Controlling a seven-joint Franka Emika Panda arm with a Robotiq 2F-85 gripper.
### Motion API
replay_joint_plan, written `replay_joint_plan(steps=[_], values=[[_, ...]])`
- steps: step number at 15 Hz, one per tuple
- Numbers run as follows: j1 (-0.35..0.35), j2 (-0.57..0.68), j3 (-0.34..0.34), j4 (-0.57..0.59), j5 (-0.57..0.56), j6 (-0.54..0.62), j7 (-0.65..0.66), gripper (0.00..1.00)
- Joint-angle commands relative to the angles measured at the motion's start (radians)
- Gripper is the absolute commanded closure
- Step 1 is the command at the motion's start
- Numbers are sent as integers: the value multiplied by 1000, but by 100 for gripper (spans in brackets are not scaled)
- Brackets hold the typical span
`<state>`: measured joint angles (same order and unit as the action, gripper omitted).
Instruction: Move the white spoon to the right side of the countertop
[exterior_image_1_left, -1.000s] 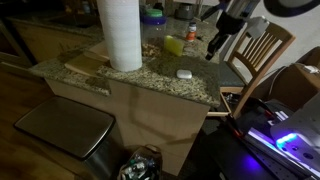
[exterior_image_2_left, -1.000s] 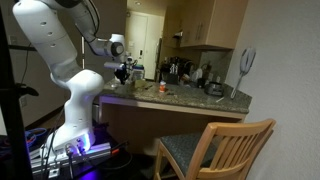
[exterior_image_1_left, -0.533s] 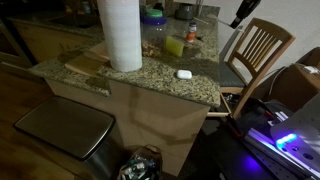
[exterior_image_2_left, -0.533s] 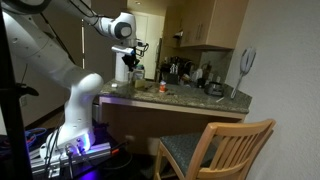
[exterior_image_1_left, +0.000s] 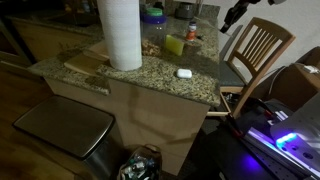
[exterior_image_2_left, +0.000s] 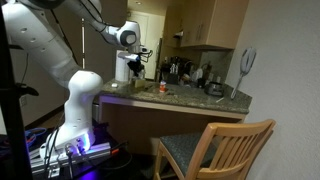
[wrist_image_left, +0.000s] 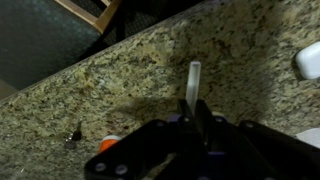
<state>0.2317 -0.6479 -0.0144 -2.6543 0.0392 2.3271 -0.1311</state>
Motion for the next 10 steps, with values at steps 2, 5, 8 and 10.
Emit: replay_joint_plan(steps=[2, 5, 8, 10], values=[[-55, 313, 58, 171, -44, 152, 20, 97], [-51, 280, 64, 141, -26, 146, 20, 89], [-51, 275, 65, 140, -25, 143, 21, 97], [-61, 307, 58, 135, -32, 168, 14, 97]])
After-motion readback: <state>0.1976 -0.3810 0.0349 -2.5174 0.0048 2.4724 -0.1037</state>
